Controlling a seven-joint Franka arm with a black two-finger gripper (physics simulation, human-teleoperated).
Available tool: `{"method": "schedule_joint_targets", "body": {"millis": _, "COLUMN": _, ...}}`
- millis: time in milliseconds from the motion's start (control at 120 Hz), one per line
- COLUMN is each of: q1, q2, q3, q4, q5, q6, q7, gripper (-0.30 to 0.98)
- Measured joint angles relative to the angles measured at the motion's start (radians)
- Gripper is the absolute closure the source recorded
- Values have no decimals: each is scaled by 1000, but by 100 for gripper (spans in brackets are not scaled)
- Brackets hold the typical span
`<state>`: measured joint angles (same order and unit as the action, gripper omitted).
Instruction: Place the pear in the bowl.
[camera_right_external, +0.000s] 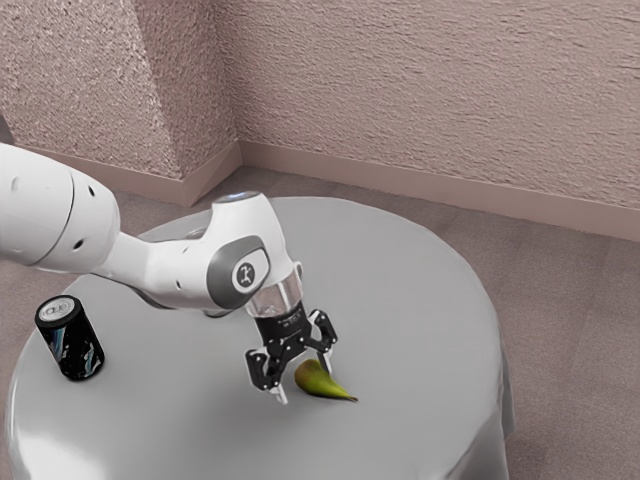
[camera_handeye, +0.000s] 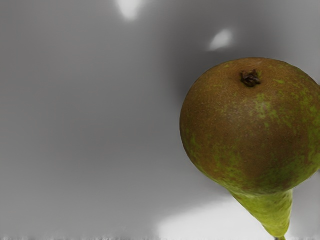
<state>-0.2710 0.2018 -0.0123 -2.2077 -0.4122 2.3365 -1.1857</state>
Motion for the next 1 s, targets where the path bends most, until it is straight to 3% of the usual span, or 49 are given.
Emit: {"method": "schedule_joint_targets", "body": {"millis": 1000, "q1": 56, "q2": 134, "q3": 4, "q4": 127, "q5": -26, "q6": 6, "q7": -66, "gripper": 0}}
